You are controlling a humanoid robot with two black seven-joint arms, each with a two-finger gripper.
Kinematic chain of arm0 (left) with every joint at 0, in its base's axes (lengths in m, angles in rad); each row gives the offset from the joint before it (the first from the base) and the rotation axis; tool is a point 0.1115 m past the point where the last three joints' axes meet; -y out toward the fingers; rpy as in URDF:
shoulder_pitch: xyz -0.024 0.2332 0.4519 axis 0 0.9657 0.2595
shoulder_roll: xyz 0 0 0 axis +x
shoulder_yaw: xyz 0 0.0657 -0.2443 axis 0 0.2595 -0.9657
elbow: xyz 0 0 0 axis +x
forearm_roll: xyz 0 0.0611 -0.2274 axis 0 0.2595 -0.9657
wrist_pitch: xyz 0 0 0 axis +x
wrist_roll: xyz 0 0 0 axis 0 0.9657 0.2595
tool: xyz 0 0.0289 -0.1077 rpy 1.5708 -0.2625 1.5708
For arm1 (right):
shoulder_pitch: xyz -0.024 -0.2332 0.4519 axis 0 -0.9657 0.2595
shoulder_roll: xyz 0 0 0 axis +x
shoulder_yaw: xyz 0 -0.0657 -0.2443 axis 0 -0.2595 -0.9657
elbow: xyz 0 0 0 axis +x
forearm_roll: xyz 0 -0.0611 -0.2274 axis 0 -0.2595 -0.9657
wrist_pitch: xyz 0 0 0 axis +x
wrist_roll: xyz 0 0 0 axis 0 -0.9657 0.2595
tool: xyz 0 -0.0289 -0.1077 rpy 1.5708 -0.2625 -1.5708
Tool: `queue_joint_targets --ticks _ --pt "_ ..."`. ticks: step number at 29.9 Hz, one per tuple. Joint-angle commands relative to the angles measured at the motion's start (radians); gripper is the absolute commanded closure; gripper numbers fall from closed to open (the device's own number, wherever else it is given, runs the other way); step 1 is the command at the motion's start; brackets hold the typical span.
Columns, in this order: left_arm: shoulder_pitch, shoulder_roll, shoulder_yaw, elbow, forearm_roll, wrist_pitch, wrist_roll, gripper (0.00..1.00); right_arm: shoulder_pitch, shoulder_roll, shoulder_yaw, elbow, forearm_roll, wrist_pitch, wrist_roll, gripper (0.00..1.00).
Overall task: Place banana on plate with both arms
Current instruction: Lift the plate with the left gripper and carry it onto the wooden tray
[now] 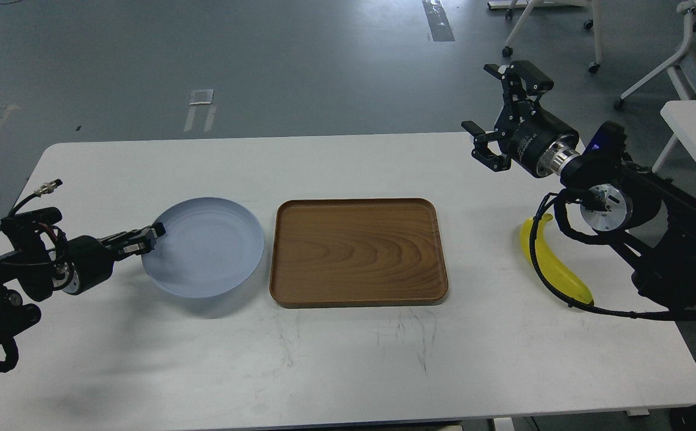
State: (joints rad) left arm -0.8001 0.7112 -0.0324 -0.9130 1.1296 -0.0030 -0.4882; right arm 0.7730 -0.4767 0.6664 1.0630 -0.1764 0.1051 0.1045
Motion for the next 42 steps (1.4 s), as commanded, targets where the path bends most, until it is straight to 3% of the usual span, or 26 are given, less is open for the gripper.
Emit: queue_joint_targets --ticks 1,9,19,42 --pt "-0.060 -0.061 0.000 -0.010 -0.017 -0.054 -0.001 1.00 0.000 -0.010 0.005 0.002 0.000 0.001 0.000 0.00" --pt "-0.097 -0.191 0.016 0.006 -0.031 -0.065 -0.001 1.00 0.000 -0.040 0.012 0.003 0.002 0.004 0.009 0.00" --pt "-0.145 -0.420 0.088 0.210 -0.022 -0.066 -0.001 1.00 -0.003 -0.115 0.027 0.006 0.008 0.011 0.009 0.00" --pt "-0.149 -0.611 0.092 0.396 -0.022 -0.069 -0.001 1.00 -0.008 -0.146 0.065 0.014 0.014 0.018 0.009 0.00"
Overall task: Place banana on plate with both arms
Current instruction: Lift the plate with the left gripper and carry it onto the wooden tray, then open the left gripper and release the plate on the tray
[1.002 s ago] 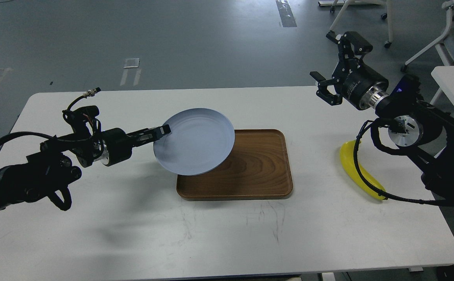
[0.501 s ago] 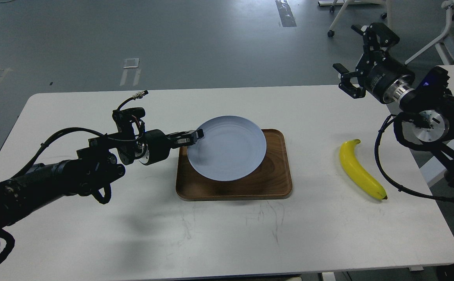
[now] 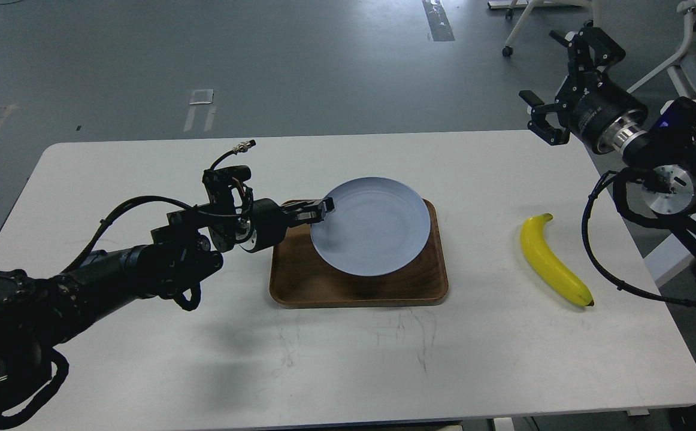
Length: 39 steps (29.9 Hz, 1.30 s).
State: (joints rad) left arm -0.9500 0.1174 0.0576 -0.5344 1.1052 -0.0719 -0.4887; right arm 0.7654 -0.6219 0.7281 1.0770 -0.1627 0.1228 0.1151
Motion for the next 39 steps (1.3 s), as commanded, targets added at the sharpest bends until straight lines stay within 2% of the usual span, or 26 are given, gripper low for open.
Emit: queue_joint_targets --ticks 1,13,31,33,35,37,39 --pt "0.000 -0.025 0.002 0.024 0.002 0.000 0.000 1.00 0.000 -0.001 0.004 0.000 0.000 0.000 -0.002 0.00" --pt "0.010 -0.050 0.076 0.108 -0.010 -0.003 0.000 1.00 0.000 -0.012 0.030 0.001 0.002 0.000 -0.003 0.00" --pt "0.013 -0.030 0.076 0.111 -0.013 -0.006 0.000 1.00 0.002 -0.015 0.030 0.012 0.002 -0.002 -0.005 0.00" --pt "0.013 -0.031 0.076 0.111 -0.013 -0.006 0.000 0.91 0.002 -0.015 0.030 0.012 0.002 -0.003 -0.005 0.00" --pt "0.013 -0.031 0.077 0.111 -0.013 -0.006 0.000 0.67 0.002 -0.015 0.030 0.014 0.002 -0.003 -0.005 0.00" --pt "0.013 -0.033 0.077 0.110 -0.013 -0.006 0.000 0.62 0.002 -0.015 0.030 0.014 0.002 -0.003 -0.005 0.00" --pt "0.011 -0.031 0.077 0.108 -0.013 -0.006 0.000 0.42 0.002 -0.016 0.030 0.012 0.002 -0.002 -0.005 0.00"
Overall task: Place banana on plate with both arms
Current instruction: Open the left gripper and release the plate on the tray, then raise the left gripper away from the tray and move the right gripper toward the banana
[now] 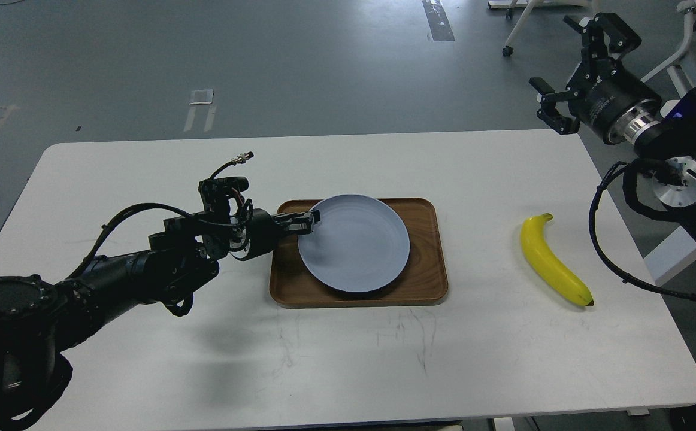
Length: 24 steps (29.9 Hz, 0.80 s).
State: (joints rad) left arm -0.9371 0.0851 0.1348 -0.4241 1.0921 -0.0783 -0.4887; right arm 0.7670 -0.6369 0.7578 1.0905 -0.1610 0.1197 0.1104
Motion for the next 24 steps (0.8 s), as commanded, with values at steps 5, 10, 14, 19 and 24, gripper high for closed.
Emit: queue_joint_targets --ticks 5,10,14,19,24 --pt "-0.008 0.005 -0.003 -0.008 -0.005 -0.001 0.000 0.19 0.000 -0.003 0.000 -0.001 -0.002 0.002 0.000 0.00" --pt "-0.017 0.016 -0.011 -0.012 -0.037 -0.004 0.000 0.03 0.000 -0.003 -0.002 0.000 -0.002 0.002 0.002 0.00" --pt "-0.023 0.041 -0.017 -0.013 -0.066 -0.034 0.000 0.02 0.000 -0.009 -0.002 0.000 -0.002 0.002 0.000 0.00" --pt "-0.100 0.084 -0.017 -0.015 -0.237 -0.096 0.000 0.02 0.002 -0.018 -0.005 0.000 -0.002 0.005 0.000 0.00" --pt "-0.212 0.166 -0.020 -0.048 -0.527 -0.236 0.000 0.02 0.009 -0.026 -0.012 0.002 -0.008 0.006 0.002 0.00"
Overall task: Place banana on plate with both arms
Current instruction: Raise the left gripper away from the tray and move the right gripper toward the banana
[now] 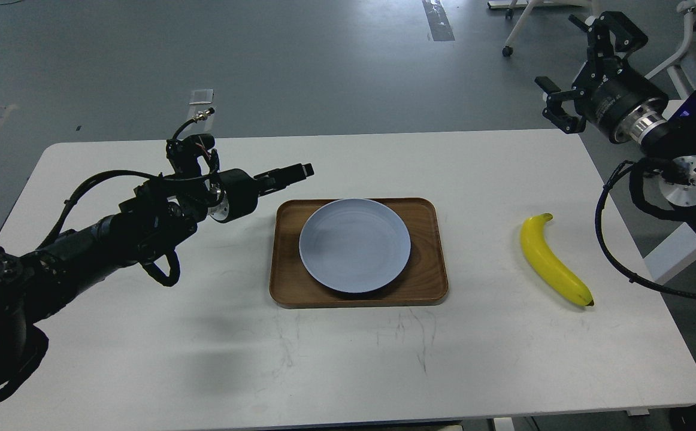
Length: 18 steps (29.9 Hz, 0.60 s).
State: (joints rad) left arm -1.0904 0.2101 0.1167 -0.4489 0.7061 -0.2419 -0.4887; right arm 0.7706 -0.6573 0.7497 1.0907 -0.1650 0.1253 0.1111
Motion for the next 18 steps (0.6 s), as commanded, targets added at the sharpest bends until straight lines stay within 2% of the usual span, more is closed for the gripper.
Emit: queue_joint_targets --ticks 1,4,5,10,16,18 --pt "-0.074 0.054 -0.002 -0.031 -0.177 -0.091 0.000 0.02 0.007 -0.010 -0.007 0.001 -0.007 0.000 0.001 0.00" --pt "-0.132 0.101 -0.020 -0.045 -0.324 -0.187 0.000 0.02 0.013 -0.030 -0.012 0.011 -0.019 0.000 0.001 0.00" --pt "-0.147 0.118 -0.043 -0.047 -0.348 -0.247 0.000 0.02 0.015 -0.033 -0.015 0.018 -0.037 0.000 0.001 0.00" --pt "-0.148 0.166 -0.097 -0.047 -0.372 -0.247 0.000 0.02 0.015 -0.039 -0.015 0.047 -0.246 -0.001 0.001 0.00" --pt "-0.160 0.155 -0.299 -0.047 -0.399 -0.247 0.000 0.02 0.013 -0.074 -0.085 0.106 -0.629 -0.012 0.005 0.00" --pt "-0.145 0.141 -0.388 -0.047 -0.428 -0.247 0.050 0.02 0.012 -0.100 -0.104 0.141 -0.718 -0.013 0.010 0.00"
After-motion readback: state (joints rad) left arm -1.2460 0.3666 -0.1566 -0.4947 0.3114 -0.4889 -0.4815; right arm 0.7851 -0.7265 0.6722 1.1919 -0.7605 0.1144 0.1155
